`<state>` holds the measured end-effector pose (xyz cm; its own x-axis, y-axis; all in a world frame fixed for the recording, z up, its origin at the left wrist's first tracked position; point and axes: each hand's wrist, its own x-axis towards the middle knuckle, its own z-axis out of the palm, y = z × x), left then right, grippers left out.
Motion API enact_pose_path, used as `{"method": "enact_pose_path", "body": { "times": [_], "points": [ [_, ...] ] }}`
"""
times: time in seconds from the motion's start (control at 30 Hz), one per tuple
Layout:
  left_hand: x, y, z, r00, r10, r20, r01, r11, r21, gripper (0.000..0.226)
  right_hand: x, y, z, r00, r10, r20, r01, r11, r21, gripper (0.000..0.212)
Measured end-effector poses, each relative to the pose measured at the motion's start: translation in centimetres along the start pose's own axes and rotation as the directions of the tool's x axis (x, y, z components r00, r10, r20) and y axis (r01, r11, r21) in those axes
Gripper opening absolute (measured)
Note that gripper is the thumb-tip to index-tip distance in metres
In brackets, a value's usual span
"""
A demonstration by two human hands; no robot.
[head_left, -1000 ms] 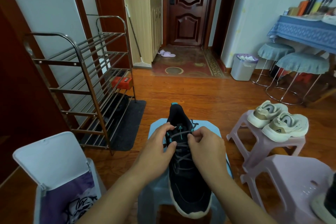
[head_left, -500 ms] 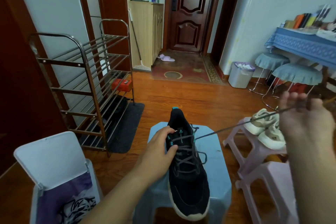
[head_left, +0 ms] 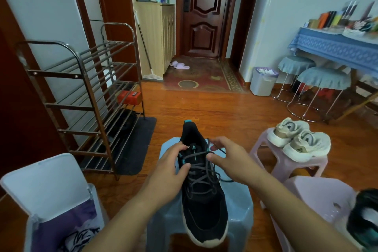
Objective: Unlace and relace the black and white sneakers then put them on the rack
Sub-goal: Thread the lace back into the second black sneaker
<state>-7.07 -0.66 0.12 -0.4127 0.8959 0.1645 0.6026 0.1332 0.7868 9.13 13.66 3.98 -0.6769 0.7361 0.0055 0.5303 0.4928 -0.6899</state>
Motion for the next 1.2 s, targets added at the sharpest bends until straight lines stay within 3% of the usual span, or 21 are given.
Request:
{"method": "enact_pose_path", "body": {
  "times": [0.03,0.1,0.17,0.23,0.3,0.37,0.5,0.6,0.77,0.87,0.93,1.03,1.2],
  "points": [
    [0.0,0.0,0.0,1.000,0.000,0.000,0.000,1.000,0.002,0.044,0.1,0.0,0.0,1.000,-0.007,0.000,0.007,0.999,0.046,0.026],
    [0.1,0.0,0.1,1.000,0.001,-0.001,-0.001,1.000,0.012,0.044,0.4,0.3,0.2,1.000,-0.013,-0.007,0.014,0.999,0.053,0.009],
    [0.1,0.1,0.2,1.000,0.000,-0.004,0.000,1.000,0.018,0.043,0.7,0.2,-0.5,0.998,-0.046,-0.041,0.046,0.999,0.005,0.015],
    [0.1,0.1,0.3,1.000,-0.003,-0.010,0.004,1.000,0.025,0.043,0.9,0.2,-2.3,0.979,-0.019,-0.204,0.030,0.998,0.051,0.017],
    [0.1,0.1,0.5,1.000,-0.005,-0.013,0.005,1.000,0.024,0.043,1.1,1.2,-4.9,0.882,0.107,-0.460,0.003,0.973,0.231,0.019],
    [0.0,0.3,0.6,1.000,0.001,-0.019,0.000,1.000,0.022,0.043,1.1,2.7,-6.1,0.794,0.217,-0.568,-0.046,0.953,0.299,0.023],
    [0.0,0.6,0.7,0.999,-0.006,-0.040,0.007,1.000,0.026,0.042,0.8,4.3,-5.2,0.847,0.223,-0.483,-0.218,0.974,0.067,0.021],
    [-0.1,0.8,0.9,1.000,-0.015,-0.025,0.015,1.000,-0.022,0.044,0.8,3.9,-5.4,0.872,0.089,-0.481,-0.187,0.970,-0.158,0.037],
    [-0.1,0.9,1.2,0.996,-0.075,-0.044,0.065,0.980,-0.188,0.056,-0.6,0.4,-3.5,0.972,-0.045,-0.233,-0.009,0.974,-0.225,0.033],
    [0.0,1.1,0.9,0.991,-0.117,-0.061,0.094,0.949,-0.302,0.051,-2.2,-1.7,-1.2,0.952,-0.230,-0.200,0.201,0.967,-0.156,0.033],
    [0.2,1.1,0.4,0.991,-0.116,-0.074,0.087,0.945,-0.316,0.048,-2.6,-2.4,0.6,0.944,-0.225,-0.243,0.209,0.974,-0.088,0.024],
    [0.6,0.6,-0.3,0.995,-0.049,-0.089,0.026,0.971,-0.238,0.042,-2.6,-3.3,2.9,0.932,-0.236,-0.277,0.198,0.967,-0.157,0.005],
    [1.1,-0.3,-1.3,0.996,-0.046,-0.077,0.029,0.976,-0.217,0.035,-3.0,-3.8,4.8,0.926,-0.248,-0.284,0.169,0.946,-0.277,0.016]
  ]
}}
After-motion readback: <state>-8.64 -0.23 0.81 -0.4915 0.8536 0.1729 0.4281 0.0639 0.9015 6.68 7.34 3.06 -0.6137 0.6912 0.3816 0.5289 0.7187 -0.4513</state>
